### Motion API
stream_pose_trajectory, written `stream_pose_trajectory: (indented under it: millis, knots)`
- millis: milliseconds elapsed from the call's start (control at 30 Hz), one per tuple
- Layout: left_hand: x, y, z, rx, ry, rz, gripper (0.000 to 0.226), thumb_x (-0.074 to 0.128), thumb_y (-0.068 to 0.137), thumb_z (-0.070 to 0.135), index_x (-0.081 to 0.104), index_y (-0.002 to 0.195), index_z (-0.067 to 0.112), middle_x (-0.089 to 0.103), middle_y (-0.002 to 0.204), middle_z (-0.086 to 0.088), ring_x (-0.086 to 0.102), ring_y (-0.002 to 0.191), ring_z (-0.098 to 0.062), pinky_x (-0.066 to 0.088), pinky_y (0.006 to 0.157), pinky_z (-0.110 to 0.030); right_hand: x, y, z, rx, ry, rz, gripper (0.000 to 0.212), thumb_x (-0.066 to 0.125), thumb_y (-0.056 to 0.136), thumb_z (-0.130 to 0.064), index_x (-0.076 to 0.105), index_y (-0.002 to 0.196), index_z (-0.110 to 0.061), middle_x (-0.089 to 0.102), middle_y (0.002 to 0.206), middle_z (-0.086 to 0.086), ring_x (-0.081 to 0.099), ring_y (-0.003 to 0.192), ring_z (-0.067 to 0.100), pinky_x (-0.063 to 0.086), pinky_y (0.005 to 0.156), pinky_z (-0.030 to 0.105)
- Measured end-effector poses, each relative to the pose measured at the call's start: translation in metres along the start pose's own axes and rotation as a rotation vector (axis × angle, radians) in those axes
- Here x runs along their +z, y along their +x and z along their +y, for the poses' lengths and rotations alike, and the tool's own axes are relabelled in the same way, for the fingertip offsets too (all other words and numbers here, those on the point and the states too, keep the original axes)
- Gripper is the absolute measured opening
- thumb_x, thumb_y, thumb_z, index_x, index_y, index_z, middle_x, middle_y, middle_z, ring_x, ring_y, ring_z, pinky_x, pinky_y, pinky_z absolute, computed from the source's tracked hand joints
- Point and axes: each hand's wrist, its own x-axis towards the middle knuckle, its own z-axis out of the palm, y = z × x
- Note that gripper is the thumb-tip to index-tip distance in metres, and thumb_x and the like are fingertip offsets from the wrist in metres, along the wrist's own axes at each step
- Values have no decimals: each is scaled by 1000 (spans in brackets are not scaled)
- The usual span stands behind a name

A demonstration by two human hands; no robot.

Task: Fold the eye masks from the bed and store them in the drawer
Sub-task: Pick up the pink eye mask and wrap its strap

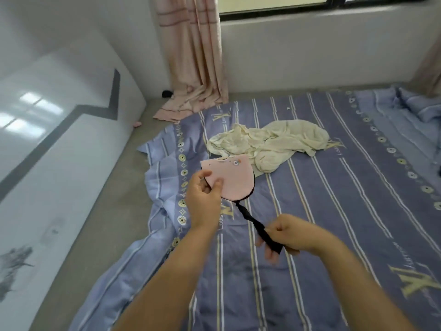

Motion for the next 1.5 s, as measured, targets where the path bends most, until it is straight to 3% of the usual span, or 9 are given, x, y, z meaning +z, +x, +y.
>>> stream_pose_trajectory:
  millis: [167, 300, 400, 633, 767, 933, 1100, 1267, 1500]
  knots:
    - [-13, 2, 24, 34, -33, -42, 41, 65, 79, 4, 45, 113, 13, 60, 67, 10, 57, 52, 15, 43, 49, 2, -2, -34, -26, -885, 826, -199, 27, 47, 88, -6, 58, 112, -4, 72, 107, 5, 60, 108, 21, 46, 90, 29]
    - [-13, -19, 34, 119, -127, -85, 41, 64, 80, 3, 47, 111, 26, 66, 60, 16, 61, 57, 14, 47, 54, 0, -9, -23, -47, -741, 1351, 406, 56, 25, 83, 14, 67, 98, -21, 75, 95, -8, 72, 82, 16, 53, 47, 14]
    - [-14, -26, 34, 191, -141, -134, 49, 63, 81, 3, 45, 95, 47, 70, 60, 26, 61, 60, 11, 49, 58, -3, -8, -7, -49, -461, 1185, 737, 30, 34, 92, 5, 58, 90, -14, 66, 83, -2, 68, 55, 7, 36, 29, 8]
    - [-66, -13, 37, 132, -125, -202, 46, 61, 79, -7, 46, 98, 33, 70, 71, 13, 66, 67, 6, 53, 62, -8, 9, 17, -82, -509, 480, 670, 33, 51, 86, 3, 58, 60, -16, 42, 31, -14, 32, 35, -3, 26, 40, 11]
    - [-67, -11, 38, 204, 123, -314, 43, 61, 79, -1, 49, 93, 37, 66, 76, 7, 68, 71, -2, 53, 60, -11, 5, 9, -85, -524, 362, 733, 25, 59, 80, 4, 64, 93, -17, 62, 56, -23, 55, 49, -12, 41, 47, 0]
    - [-63, -23, 35, 563, 548, -331, 33, 53, 79, 13, 57, 112, 12, 67, 74, -25, 57, 62, -26, 38, 64, -31, 6, 14, -87, -396, 304, 754, 12, 53, 76, 7, 62, 68, 5, 51, 51, 5, 45, 50, 10, 33, 43, 14]
    - [-115, -46, 12, 233, 364, -290, 71, 62, 79, 10, 24, 117, 57, 58, 63, -2, 53, 58, -11, 45, 61, -17, 46, 44, -93, -296, 141, 484, 35, 46, 76, 12, 47, 53, -14, 43, 46, -3, 38, 45, 6, 27, 48, 24]
    - [-175, -102, -9, -199, 365, -25, 34, 59, 75, 0, 50, 100, 21, 53, 88, 6, 53, 87, -18, 37, 57, -19, 125, 68, -96, -444, -314, 188, 15, 51, 81, 1, 52, 73, -12, 48, 65, -1, 42, 61, 14, 35, 50, 8]
    - [-273, -267, -34, -474, 151, 545, 12, 34, 95, 3, 31, 86, 9, 42, 88, -7, 42, 81, -13, 41, 65, -15, 322, 44, -76, -513, -308, -439, 33, 49, 89, -8, 42, 62, -26, 41, 63, -8, 38, 59, 3, 34, 52, 8]
